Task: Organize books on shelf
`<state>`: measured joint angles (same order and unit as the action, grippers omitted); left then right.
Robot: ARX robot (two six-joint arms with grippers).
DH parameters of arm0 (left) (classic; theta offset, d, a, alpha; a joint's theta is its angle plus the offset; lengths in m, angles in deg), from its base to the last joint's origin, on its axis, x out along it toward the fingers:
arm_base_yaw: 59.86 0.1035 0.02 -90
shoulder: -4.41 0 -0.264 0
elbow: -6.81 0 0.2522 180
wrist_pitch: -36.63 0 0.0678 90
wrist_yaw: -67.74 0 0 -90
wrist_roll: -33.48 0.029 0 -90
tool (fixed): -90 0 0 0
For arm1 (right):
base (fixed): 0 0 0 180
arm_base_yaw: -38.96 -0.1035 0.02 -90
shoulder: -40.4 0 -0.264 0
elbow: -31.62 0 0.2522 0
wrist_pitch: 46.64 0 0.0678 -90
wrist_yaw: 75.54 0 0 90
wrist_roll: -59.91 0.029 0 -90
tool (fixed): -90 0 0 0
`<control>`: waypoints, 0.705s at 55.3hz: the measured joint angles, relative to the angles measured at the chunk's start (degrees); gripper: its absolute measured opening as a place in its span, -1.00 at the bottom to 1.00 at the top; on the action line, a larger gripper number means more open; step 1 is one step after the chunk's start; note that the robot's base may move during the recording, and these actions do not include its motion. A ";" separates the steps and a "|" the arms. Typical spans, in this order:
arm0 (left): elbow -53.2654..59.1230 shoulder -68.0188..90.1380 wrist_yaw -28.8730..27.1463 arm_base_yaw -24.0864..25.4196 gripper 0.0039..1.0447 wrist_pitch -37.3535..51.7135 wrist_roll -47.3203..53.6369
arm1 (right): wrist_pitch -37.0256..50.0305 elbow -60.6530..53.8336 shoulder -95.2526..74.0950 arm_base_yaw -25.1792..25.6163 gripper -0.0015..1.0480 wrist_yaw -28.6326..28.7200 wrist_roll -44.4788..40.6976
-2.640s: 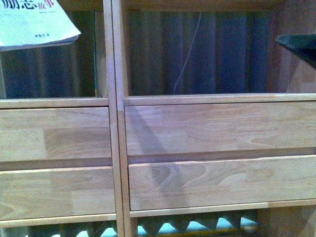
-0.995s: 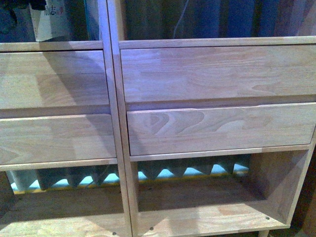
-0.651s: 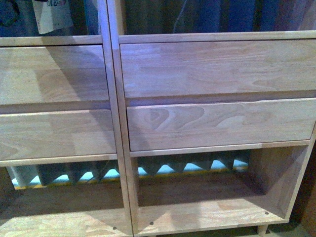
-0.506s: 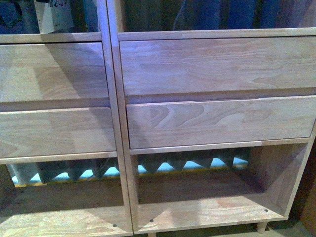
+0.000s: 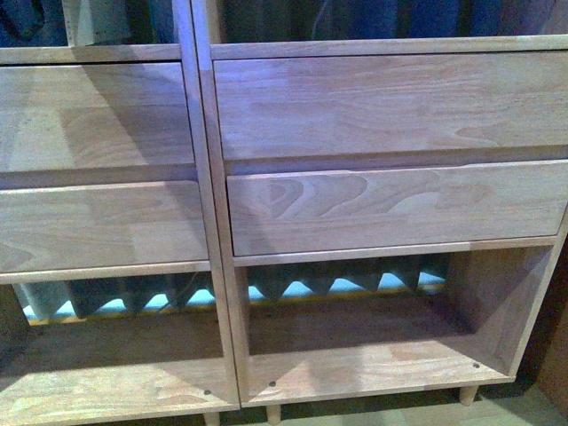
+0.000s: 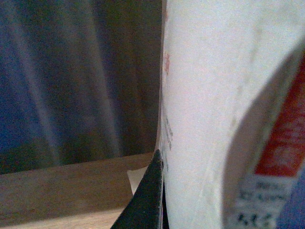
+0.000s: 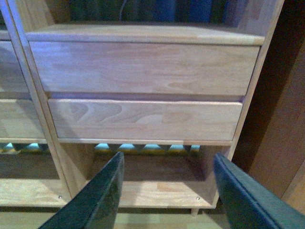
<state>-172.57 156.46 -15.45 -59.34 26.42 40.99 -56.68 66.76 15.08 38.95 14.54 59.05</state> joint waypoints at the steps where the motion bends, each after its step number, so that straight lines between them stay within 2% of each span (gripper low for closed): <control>1: 0.00 0.02 -0.17 -0.11 -0.88 0.09 0.07 | 0.24 -0.83 0.39 0.00 -0.12 -0.09 0.04; 6: -0.02 0.11 -1.33 -0.26 -0.88 0.09 -0.04 | 1.66 -5.22 3.26 0.00 -0.51 -0.09 0.04; 7: -0.02 0.11 -1.38 -0.31 -0.88 0.09 -0.04 | 1.79 -5.68 3.56 0.00 -0.49 -0.09 0.07; 23: -1.27 0.13 -2.73 -0.52 -0.88 -4.11 -1.97 | 1.86 -6.40 4.07 0.00 0.35 -0.07 0.09; 25: -1.42 0.11 -2.47 -0.55 -0.83 -4.61 -2.84 | 1.86 -6.40 4.07 0.00 0.45 -0.04 0.09; 29: -1.29 0.28 -1.92 -0.76 -0.55 -6.47 -3.41 | 1.86 -6.40 4.07 0.00 0.74 -0.04 0.11; 31: -1.01 1.11 -1.49 -0.94 -0.29 -6.47 -4.13 | 1.86 -6.40 4.07 0.00 0.88 -0.07 0.20; 34: -0.72 1.77 -1.46 -1.16 -0.05 -5.22 -3.85 | 1.86 -6.40 4.07 0.00 0.86 -0.04 0.24; 37: -0.68 1.81 -1.46 -1.20 0.05 -4.61 -3.56 | 1.86 -6.40 4.07 0.00 0.86 -0.07 0.24; 39: -0.68 1.81 -1.49 -1.22 0.19 -3.76 -2.97 | 1.86 -6.40 4.07 0.00 0.86 -0.07 0.24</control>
<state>-173.24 158.27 -16.94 -60.57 22.66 38.02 -54.82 60.36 19.14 38.95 14.47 59.29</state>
